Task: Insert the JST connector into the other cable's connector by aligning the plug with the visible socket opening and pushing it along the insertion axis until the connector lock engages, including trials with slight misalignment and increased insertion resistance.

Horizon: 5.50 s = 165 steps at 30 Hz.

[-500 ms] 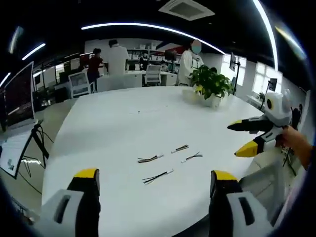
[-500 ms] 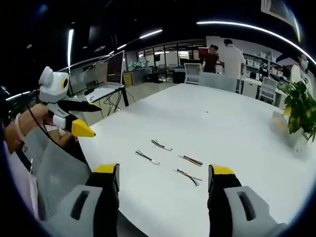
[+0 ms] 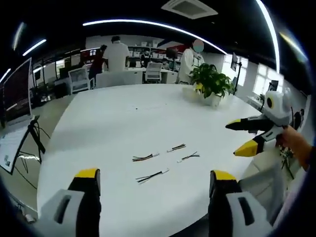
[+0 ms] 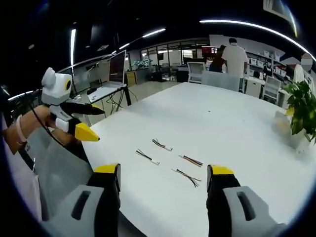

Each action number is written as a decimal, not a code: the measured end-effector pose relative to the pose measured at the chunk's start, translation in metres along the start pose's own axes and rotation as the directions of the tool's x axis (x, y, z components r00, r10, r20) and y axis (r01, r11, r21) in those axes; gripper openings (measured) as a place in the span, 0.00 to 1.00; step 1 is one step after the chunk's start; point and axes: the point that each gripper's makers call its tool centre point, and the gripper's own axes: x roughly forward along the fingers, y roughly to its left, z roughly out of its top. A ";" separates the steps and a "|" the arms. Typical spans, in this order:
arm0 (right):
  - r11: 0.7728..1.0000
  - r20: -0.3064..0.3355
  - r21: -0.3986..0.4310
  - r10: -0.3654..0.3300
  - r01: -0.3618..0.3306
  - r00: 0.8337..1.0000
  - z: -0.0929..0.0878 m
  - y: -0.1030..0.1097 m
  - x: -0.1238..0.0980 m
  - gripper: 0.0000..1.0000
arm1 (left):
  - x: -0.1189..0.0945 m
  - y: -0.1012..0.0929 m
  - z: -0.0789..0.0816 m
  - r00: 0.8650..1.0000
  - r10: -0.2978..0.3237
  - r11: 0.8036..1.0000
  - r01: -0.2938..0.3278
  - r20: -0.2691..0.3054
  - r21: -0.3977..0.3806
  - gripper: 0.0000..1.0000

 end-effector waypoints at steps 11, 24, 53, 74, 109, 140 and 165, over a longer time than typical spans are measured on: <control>1.000 -0.042 0.005 0.006 -0.006 0.999 -0.009 0.001 0.005 0.72 | 0.009 0.001 0.000 1.000 -0.011 1.000 0.011 -0.018 -0.019 0.88; 1.000 -0.066 0.017 0.006 -0.005 0.998 -0.012 0.002 0.005 0.71 | 0.009 -0.001 -0.014 0.998 -0.021 0.999 0.019 -0.057 -0.026 0.91; 0.999 -0.072 0.028 0.020 -0.018 0.997 -0.009 -0.003 0.009 0.69 | 0.011 -0.005 -0.024 0.995 -0.008 1.000 0.005 -0.099 -0.028 0.89; 0.999 -0.040 -0.032 0.004 -0.005 0.999 0.020 -0.024 0.014 0.66 | 0.018 0.017 0.007 0.998 -0.019 0.999 0.020 -0.068 0.026 0.86; 0.994 -0.110 -0.108 -0.024 0.012 0.994 0.025 -0.075 0.047 0.57 | 0.084 0.001 0.064 0.978 -0.207 0.951 0.205 -0.017 0.232 0.87; 0.952 -0.012 -0.276 0.131 -0.129 0.991 0.010 -0.102 0.047 0.48 | 0.110 -0.038 0.044 0.924 -0.381 0.836 0.337 0.018 0.433 0.54; 0.869 -0.079 -0.299 0.390 -0.395 0.917 -0.010 -0.074 0.112 0.25 | 0.149 -0.012 0.007 0.900 -0.409 0.799 0.434 -0.152 0.416 0.27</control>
